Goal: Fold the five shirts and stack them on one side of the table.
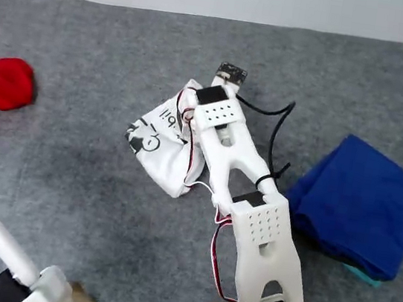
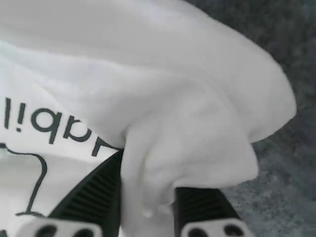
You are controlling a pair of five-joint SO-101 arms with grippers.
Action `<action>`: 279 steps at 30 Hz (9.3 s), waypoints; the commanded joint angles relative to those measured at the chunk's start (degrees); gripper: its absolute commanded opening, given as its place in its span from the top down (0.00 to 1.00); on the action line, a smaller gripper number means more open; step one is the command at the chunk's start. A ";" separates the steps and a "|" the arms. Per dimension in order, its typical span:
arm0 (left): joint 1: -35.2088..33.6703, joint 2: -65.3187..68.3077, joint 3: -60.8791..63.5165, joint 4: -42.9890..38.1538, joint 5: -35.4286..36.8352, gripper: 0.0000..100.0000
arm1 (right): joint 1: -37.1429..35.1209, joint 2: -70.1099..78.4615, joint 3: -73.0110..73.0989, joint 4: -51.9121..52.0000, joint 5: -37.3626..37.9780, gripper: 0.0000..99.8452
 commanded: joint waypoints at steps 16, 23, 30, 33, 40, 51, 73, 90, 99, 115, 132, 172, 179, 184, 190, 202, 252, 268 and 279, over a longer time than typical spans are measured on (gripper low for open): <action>-0.18 -2.02 -0.31 1.14 -0.35 1.00 | 2.15 -24.04 -3.43 13.05 20.92 0.99; -0.18 -2.02 -0.31 1.14 -0.35 1.00 | 7.69 -32.66 -3.08 20.26 26.81 0.99; 0.00 -2.02 -0.31 0.97 -0.44 1.00 | 17.27 -41.10 -2.99 20.44 34.73 0.99; 0.09 -2.02 -0.31 0.97 -0.44 1.00 | 21.49 -45.32 -0.26 20.44 38.33 0.99; 0.18 -2.02 -0.31 0.88 -0.44 1.00 | 30.46 -59.65 18.73 20.26 45.19 0.99; 0.18 -2.02 -0.31 0.88 -0.44 1.00 | 42.86 -66.95 32.26 17.19 52.31 0.99; 0.26 -1.85 -0.31 0.88 -0.44 1.00 | 54.55 -66.33 51.34 -8.13 65.05 0.99; 0.35 -1.58 -0.31 0.88 -0.53 1.00 | 59.30 -67.03 56.35 -12.79 72.00 0.64; 6.77 -1.93 -0.31 1.05 -0.53 1.00 | 58.24 -73.71 52.22 -9.27 72.00 0.63; 5.54 -1.76 -0.31 0.88 -0.53 1.00 | 32.31 -73.54 61.10 -0.48 70.77 0.96; 5.54 -1.49 -0.40 0.88 -0.53 1.00 | 36.53 -76.62 61.54 7.34 67.87 0.99; 5.80 -1.49 -0.31 0.88 -0.53 1.00 | 38.99 -80.92 71.56 -15.43 72.79 0.99; 5.80 -1.49 -0.31 0.88 -0.53 1.00 | 40.13 -68.44 71.56 -36.44 73.23 0.99; 5.80 -1.58 -0.31 1.05 -0.53 1.00 | 40.31 -56.04 71.12 -51.65 73.41 0.99; 5.80 -1.85 -0.31 1.14 -0.53 1.00 | 40.31 -49.10 70.86 -58.42 73.49 0.99; 5.80 -1.58 -0.31 1.23 -0.53 1.00 | 43.38 -63.96 69.98 -53.85 73.58 0.99; 2.37 18.99 -0.40 -53.63 -33.67 0.74 | 32.04 -79.78 66.11 -1.80 65.85 0.99; 3.43 48.09 -0.31 -88.62 -38.95 1.00 | 31.96 -79.78 62.42 6.99 63.21 0.99; 6.86 28.84 0.04 -78.86 -19.25 1.00 | 31.96 -79.78 57.41 14.20 63.12 0.99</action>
